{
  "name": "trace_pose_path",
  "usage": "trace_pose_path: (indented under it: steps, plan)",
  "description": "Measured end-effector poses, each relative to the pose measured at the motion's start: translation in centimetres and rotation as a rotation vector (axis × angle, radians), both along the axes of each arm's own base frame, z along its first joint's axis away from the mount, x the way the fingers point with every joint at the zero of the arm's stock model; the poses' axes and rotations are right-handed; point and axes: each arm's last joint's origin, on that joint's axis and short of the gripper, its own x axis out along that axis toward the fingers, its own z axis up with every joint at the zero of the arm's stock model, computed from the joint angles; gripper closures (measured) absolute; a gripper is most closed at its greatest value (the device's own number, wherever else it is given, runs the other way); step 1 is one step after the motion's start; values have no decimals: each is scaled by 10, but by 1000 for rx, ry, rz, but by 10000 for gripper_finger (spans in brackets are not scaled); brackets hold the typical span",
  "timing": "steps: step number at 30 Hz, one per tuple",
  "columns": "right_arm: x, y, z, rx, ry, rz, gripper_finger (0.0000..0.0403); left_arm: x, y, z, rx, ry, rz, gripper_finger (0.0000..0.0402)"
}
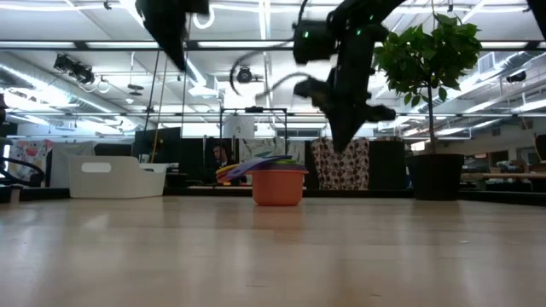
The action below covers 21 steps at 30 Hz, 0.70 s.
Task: Nest measuring cups in basket
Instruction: Adjust the measuring cups
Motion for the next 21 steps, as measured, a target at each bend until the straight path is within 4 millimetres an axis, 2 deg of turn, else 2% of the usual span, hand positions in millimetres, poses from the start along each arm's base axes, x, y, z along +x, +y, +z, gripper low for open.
trace_pose_path:
  steps: [5, 8, 10, 13, 17, 21]
  plan:
    - [-16, -2, 35, -125, -92, 123, 398, 16, 18, -44, -254, 37, 116, 396]
    - [-25, -9, 50, -180, -130, 144, 398, 23, 14, -76, -426, 28, 160, 396]
    - [-30, -16, 55, -204, -137, 146, 398, 30, 7, -92, -479, -17, 184, 396]
    - [-36, -30, 57, -213, -136, 135, 398, 37, -7, -109, -565, -76, 178, 397]
    - [-42, -51, 56, -224, -133, 88, 399, 53, -28, -123, -624, -251, 109, 397]
    - [-39, -74, 47, -180, -186, 109, 399, 66, -45, -137, -677, -402, 108, 397]
